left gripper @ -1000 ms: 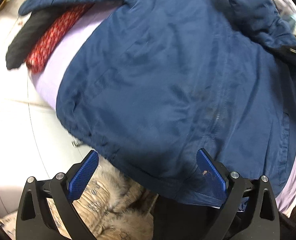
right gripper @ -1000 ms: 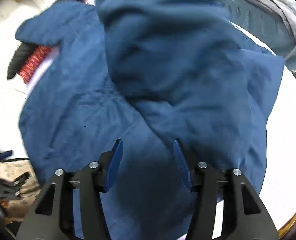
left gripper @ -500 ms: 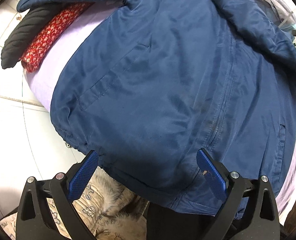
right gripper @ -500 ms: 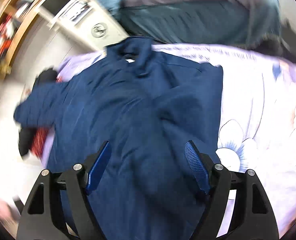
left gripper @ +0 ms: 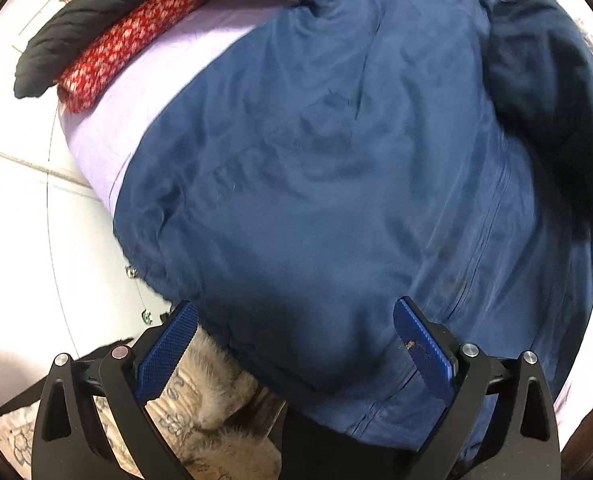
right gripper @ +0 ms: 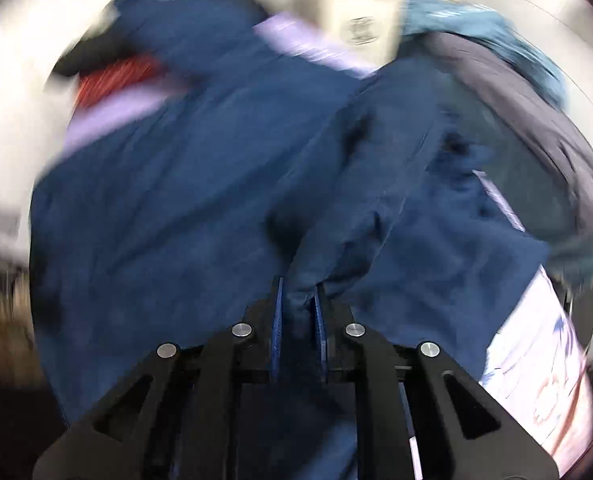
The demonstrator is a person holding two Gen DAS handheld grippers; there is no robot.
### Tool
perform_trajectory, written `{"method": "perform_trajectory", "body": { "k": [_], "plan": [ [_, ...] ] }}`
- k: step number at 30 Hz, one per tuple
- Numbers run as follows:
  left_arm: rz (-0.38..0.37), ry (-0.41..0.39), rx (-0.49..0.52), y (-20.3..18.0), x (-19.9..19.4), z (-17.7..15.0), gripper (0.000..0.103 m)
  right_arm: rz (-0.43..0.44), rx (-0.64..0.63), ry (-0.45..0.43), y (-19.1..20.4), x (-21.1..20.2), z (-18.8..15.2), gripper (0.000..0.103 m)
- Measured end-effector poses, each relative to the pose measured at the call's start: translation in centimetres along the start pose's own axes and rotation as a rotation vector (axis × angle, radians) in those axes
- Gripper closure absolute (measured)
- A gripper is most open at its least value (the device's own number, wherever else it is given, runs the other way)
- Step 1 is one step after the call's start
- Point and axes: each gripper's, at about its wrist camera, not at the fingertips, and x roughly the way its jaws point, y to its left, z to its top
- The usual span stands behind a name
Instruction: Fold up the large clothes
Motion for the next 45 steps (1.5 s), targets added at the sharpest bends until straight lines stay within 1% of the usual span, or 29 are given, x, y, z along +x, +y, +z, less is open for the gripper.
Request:
{"method": "perform_trajectory", "body": {
  "k": [1,3,4,5,7,9,10,11,12,13,15,19,21,23,26,27,28,30,31,33,34,35,36,38,39,41,42,44,45],
  "plan": [
    [-0.003,-0.009,0.006,-0.1,-0.2,0.5,0.006,0.006,-0.026,0.030,1.2,0.7,-0.7,0.085],
    [-0.009,-0.026,0.024,-0.7,-0.8,1.2,0.006,0.028,-0.045,0.125,3.1,2.9,-2.7,0.075],
    [-0.010,-0.033,0.034,-1.1,-1.0,1.5,0.006,0.032,-0.043,0.161,3.5,3.8,-3.7,0.075],
    [-0.010,-0.040,0.047,-1.6,-1.3,1.8,0.006,0.036,-0.036,0.177,3.7,4.4,-4.3,0.074],
    [-0.017,-0.046,0.068,-2.6,-1.7,2.3,0.006,0.071,0.005,0.217,3.7,5.0,-5.8,0.070],
    [-0.024,-0.054,0.062,-3.5,-2.2,2.6,0.006,0.103,0.042,0.218,3.4,4.6,-6.3,0.056],
    [-0.029,-0.074,0.065,-3.9,-2.8,2.7,0.006,0.123,0.053,0.211,3.4,4.2,-6.5,0.051],
    [-0.029,-0.099,0.065,-4.3,-3.4,2.7,0.006,0.132,0.055,0.206,3.5,3.8,-6.7,0.041],
    [-0.019,-0.122,0.067,-4.4,-4.0,2.8,0.006,0.135,0.052,0.198,3.6,3.4,-6.9,0.038],
    [-0.010,-0.163,0.068,-4.6,-5.0,2.7,0.006,0.131,0.045,0.189,3.7,2.8,-7.1,0.038],
    [0.008,-0.205,0.064,-4.5,-5.9,2.4,0.006,0.132,0.054,0.184,3.6,2.1,-7.6,0.038],
    [0.028,-0.188,0.036,-3.1,-5.6,1.7,0.006,0.156,0.140,0.198,2.4,1.6,-8.7,0.038],
    [0.023,-0.157,0.009,-2.3,-4.8,1.7,0.006,0.166,0.192,0.201,1.2,1.4,-9.4,0.038],
    [-0.002,-0.125,-0.015,-1.5,-3.9,2.3,0.006,0.167,0.226,0.200,0.4,1.2,-10.1,0.038],
    [-0.037,-0.104,-0.008,-1.4,-3.0,3.9,0.006,0.164,0.302,0.180,-1.5,0.8,-10.3,0.038],
    [-0.055,-0.096,-0.003,-1.5,-2.5,4.6,0.006,0.167,0.335,0.170,-1.2,-0.4,-10.9,0.038],
    [-0.094,-0.084,0.003,-1.7,-1.7,5.9,0.006,0.166,0.379,0.158,-1.9,-0.6,-10.9,0.038],
    [-0.155,-0.053,0.017,-2.3,-0.1,7.7,0.006,0.138,0.455,0.141,-3.0,-1.1,-10.8,0.038],
    [-0.170,-0.035,0.024,-2.6,0.7,8.3,0.006,0.122,0.483,0.136,-3.4,-1.3,-10.8,0.038],
    [-0.199,0.004,0.042,-3.3,2.6,9.5,0.008,0.092,0.594,0.116,-4.6,-1.9,-10.8,0.038],
    [-0.217,0.019,0.059,-3.8,3.4,10.0,0.012,0.091,0.669,0.108,-5.4,-2.1,-11.0,0.038],
    [-0.247,0.030,0.082,-4.2,4.0,10.3,0.027,0.098,0.742,0.102,-6.1,-2.2,-11.3,0.037],
    [-0.285,0.039,0.109,-4.6,4.5,10.6,0.035,0.107,0.824,0.093,-6.6,-2.2,-11.6,0.033],
    [-0.332,0.045,0.144,-5.2,4.9,10.9,0.061,0.114,1.013,0.067,-7.8,-2.3,-12.7,0.031],
    [-0.366,0.050,0.165,-5.4,4.9,11.0,0.066,0.103,1.092,0.055,-8.2,-2.3,-13.1,0.031],
    [-0.382,0.034,0.217,-5.8,4.5,11.2,0.077,0.089,1.179,0.043,-8.8,-2.4,-13.3,0.031],
    [-0.390,0.015,0.251,-6.1,3.9,11.3,0.080,0.087,1.211,0.038,-9.2,-2.4,-13.3,0.031],
    [-0.407,-0.046,0.338,-6.4,2.1,11.3,0.084,0.058,1.261,0.030,-10.4,-2.5,-12.8,0.031],
    [-0.411,-0.070,0.365,-6.5,1.3,11.3,0.085,0.029,1.280,0.023,-11.3,-2.8,-12.3,0.031]
  ]
}}
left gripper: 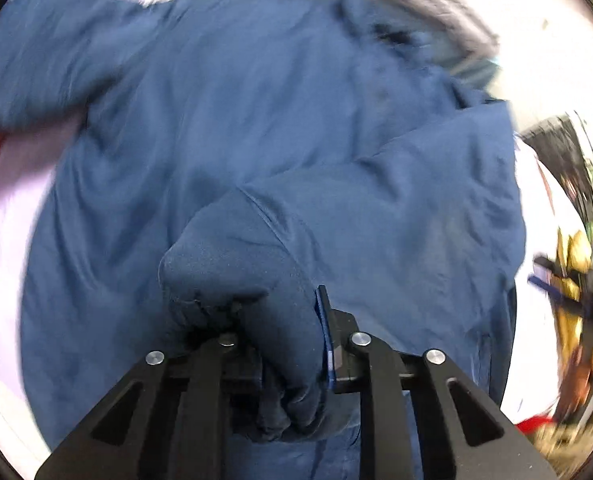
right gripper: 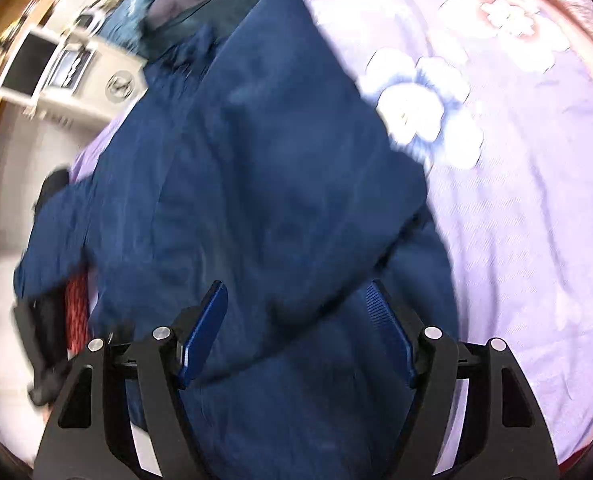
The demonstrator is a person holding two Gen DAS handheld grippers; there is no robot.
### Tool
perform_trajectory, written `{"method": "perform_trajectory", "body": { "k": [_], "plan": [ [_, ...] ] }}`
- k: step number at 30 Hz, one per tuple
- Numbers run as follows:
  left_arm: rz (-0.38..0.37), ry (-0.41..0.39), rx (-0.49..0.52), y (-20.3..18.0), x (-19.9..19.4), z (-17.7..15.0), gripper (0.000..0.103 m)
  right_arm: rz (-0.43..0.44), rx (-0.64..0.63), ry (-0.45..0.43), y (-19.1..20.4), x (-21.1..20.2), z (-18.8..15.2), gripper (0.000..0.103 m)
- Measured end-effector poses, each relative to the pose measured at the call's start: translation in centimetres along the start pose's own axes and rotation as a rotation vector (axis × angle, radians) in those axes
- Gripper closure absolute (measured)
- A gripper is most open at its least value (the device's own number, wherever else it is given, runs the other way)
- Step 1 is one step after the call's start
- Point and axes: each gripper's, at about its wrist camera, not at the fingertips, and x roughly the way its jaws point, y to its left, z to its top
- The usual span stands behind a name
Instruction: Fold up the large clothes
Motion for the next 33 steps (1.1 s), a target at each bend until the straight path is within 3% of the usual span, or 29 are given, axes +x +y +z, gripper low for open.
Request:
{"method": "perform_trajectory", "body": {
  "k": [5,9,13,17,19,22,24,28,33],
  "plan": [
    [0.051,-0.139,0.232,-2.7,-4.5,-0.5,0.086,-0.047,0.080,-0.096,1.5,-1.9,5.7,0.031],
    [0.000,-0.145,0.209,-2.9,-5.2,-0.5,0.086,-0.087,0.134,-0.085,2.5,-1.5,11.3,0.031],
    [0.045,-0.156,0.231,-3.2,-5.3,-1.2,0.086,-0.073,0.169,-0.080,4.3,0.8,15.5,0.031],
    [0.053,-0.158,0.236,-3.7,-5.7,-1.6,0.086,-0.115,0.214,-0.080,5.9,3.9,18.2,0.031],
    [0.053,-0.148,0.227,-3.8,-5.5,-1.7,0.086,-0.202,0.195,-0.049,5.9,5.7,18.8,0.031],
    [0.063,-0.133,0.203,-3.4,-5.0,-1.4,0.086,-0.271,0.184,-0.080,5.3,5.9,18.2,0.063],
    [0.086,-0.138,0.204,-3.2,-4.8,-0.8,0.086,-0.253,0.171,-0.093,4.6,5.6,18.0,0.088],
    [0.159,-0.199,0.277,-3.3,-4.8,2.6,0.086,-0.248,0.135,-0.169,3.2,3.1,18.9,0.094],
    [0.297,-0.351,0.471,-5.6,-5.6,9.1,0.086,-0.217,0.173,-0.189,0.9,2.0,20.2,0.095]
  ]
}}
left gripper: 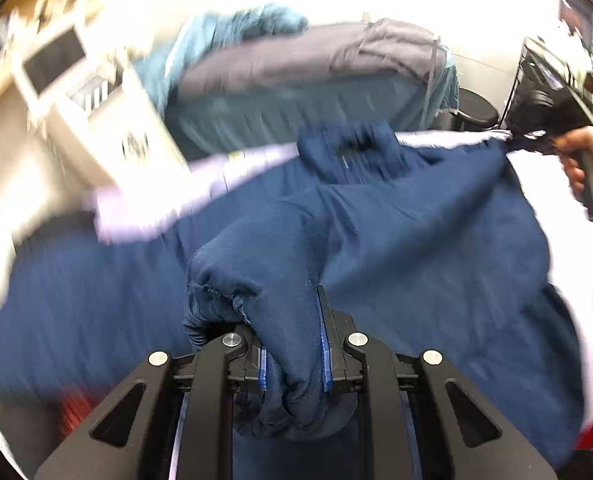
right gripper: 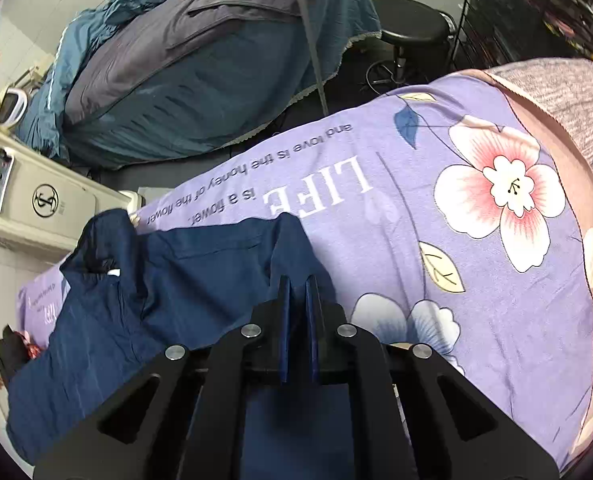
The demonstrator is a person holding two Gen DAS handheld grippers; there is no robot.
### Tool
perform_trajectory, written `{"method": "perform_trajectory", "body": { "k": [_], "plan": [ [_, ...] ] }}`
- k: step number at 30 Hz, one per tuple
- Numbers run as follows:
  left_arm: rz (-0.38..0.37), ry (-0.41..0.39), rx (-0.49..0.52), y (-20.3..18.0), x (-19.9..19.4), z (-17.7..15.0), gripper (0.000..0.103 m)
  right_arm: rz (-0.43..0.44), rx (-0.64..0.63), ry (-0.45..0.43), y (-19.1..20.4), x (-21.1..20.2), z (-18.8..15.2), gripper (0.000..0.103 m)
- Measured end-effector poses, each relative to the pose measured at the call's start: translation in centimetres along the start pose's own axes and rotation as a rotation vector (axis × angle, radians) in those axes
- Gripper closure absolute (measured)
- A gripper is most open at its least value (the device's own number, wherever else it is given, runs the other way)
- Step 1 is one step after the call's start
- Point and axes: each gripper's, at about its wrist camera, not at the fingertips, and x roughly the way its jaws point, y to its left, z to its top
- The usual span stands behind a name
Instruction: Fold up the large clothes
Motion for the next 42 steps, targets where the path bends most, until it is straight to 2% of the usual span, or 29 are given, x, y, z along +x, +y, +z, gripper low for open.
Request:
{"method": "perform_trajectory", "body": {
  "k": [2,4,6,7,8,9,11,13,14,16,18,21,23,26,29,32,34,39,42],
  "plan": [
    [0.020,0.012,0.033,0.7,2.5,2.6,0.085,0.037,0.040,0.019,-0.9,0.5,0.5,0.095],
    [-0.037,0.097,-0.027,2.1,6.3,4.5,0.084,0.065,0.097,0.041,-2.0,0.7,0.5,0.090],
    [-0.104,0.219,-0.131,3.6,10.6,5.1,0.082,0.054,0.098,0.036,-2.2,0.2,0.3,0.066],
    [-0.116,0.257,-0.176,4.1,12.1,4.9,0.080,0.035,0.068,0.015,-2.0,-0.5,-0.1,0.060],
    [-0.118,0.298,-0.225,4.6,13.8,4.6,0.073,0.020,0.035,-0.006,-1.7,-1.1,-0.6,0.051],
    [-0.100,0.336,-0.267,5.1,15.3,4.1,0.067,0.004,-0.025,-0.036,-0.9,-2.0,-1.6,0.047],
    [-0.034,0.388,-0.318,5.9,16.9,3.2,0.032,0.001,-0.177,-0.058,1.0,-3.1,-3.8,0.046],
    [-0.042,0.388,-0.413,7.2,17.2,2.6,0.025,0.018,-0.363,-0.059,3.4,-3.6,-6.8,0.034],
    [-0.060,0.386,-0.457,7.7,17.1,2.5,0.021,0.029,-0.468,-0.055,4.8,-3.6,-8.8,0.024],
    [-0.054,0.375,-0.519,8.8,16.3,2.4,0.018,0.043,-0.638,-0.032,6.9,-2.8,-12.6,0.022],
    [-0.014,0.313,-0.542,9.6,14.4,2.5,0.018,0.012,-0.737,-0.012,7.9,-1.7,-15.0,0.022],
    [0.045,0.209,-0.507,9.0,11.4,2.4,0.017,-0.079,-0.831,0.007,8.7,0.7,-17.8,0.022],
    [0.019,0.159,-0.431,7.0,10.2,2.7,0.017,-0.105,-0.831,0.032,8.5,2.0,-18.3,0.022],
    [-0.033,0.182,-0.244,2.8,10.6,2.6,0.017,-0.100,-0.791,0.058,7.9,2.9,-17.7,0.021],
    [0.006,0.239,-0.106,-0.8,12.6,1.4,0.017,-0.113,-0.785,0.095,7.8,4.2,-17.4,0.018],
    [0.045,0.315,-0.083,-2.3,15.4,0.4,0.013,-0.118,-0.781,0.104,7.8,4.7,-17.4,0.016],
    [0.046,0.338,-0.107,-2.0,16.6,0.0,0.005,-0.110,-0.778,0.108,7.7,5.0,-17.6,0.011],
    [-0.066,0.392,-0.205,0.1,18.5,-0.6,0.005,-0.116,-0.786,0.101,7.3,6.4,-17.5,0.006],
    [-0.087,0.421,-0.207,0.4,19.1,-0.3,0.005,-0.128,-0.772,0.101,7.2,7.1,-17.3,0.006]
  ]
}}
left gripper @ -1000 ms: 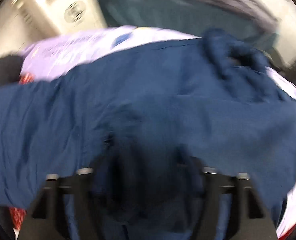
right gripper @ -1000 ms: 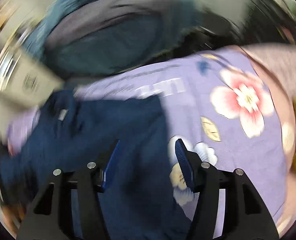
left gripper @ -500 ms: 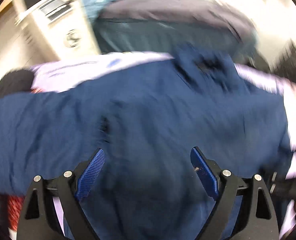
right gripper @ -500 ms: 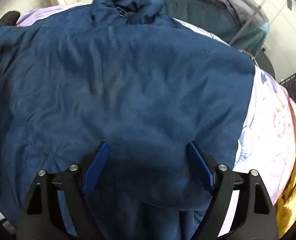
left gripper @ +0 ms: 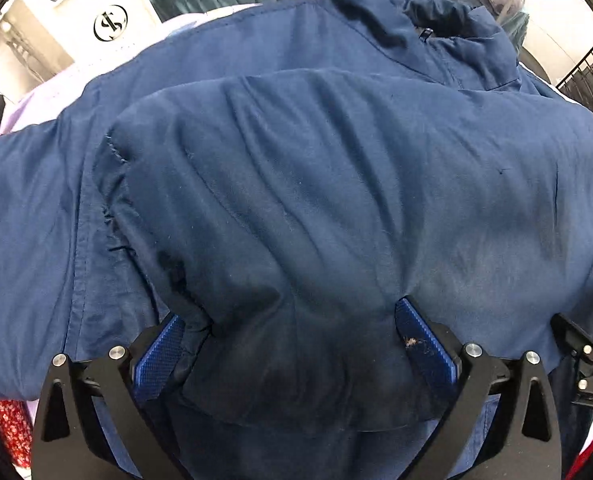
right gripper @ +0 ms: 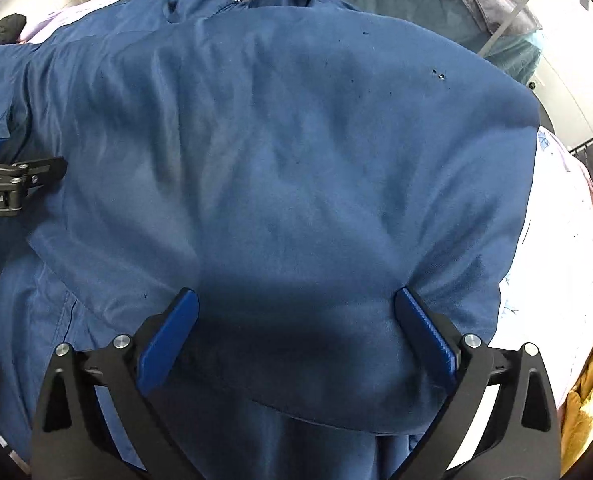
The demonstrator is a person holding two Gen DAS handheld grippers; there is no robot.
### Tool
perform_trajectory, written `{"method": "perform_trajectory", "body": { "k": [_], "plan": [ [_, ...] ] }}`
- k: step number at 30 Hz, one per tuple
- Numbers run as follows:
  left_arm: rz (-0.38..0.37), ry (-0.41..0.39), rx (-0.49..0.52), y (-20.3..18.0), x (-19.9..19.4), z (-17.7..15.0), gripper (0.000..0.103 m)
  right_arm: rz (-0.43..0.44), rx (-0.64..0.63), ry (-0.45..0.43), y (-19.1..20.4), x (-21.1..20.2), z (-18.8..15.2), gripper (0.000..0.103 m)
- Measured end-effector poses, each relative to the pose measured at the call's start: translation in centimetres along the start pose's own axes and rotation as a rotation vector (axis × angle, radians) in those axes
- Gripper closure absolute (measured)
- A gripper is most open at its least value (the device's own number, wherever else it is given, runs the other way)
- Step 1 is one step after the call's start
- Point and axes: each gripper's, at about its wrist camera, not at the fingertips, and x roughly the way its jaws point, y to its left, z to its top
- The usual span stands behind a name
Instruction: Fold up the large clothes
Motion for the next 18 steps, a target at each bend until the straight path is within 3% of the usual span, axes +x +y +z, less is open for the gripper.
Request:
{"method": "perform_trajectory", "body": {
  "k": [8,13,18],
  "plan": [
    [0.030,0.000,-0.011,0.0,0.8,1.5,0.004,0.001,0.031,-0.028,-0.4,1.0,0.3,0.005],
    [0.031,-0.009,-0.005,-0.3,0.7,0.7,0.004,-0.010,0.030,-0.023,0.4,0.5,-0.5,0.005],
    [0.032,-0.024,0.001,-0.6,0.1,-0.5,0.004,-0.027,0.043,0.041,1.2,-0.6,-0.4,0.005]
  ]
}}
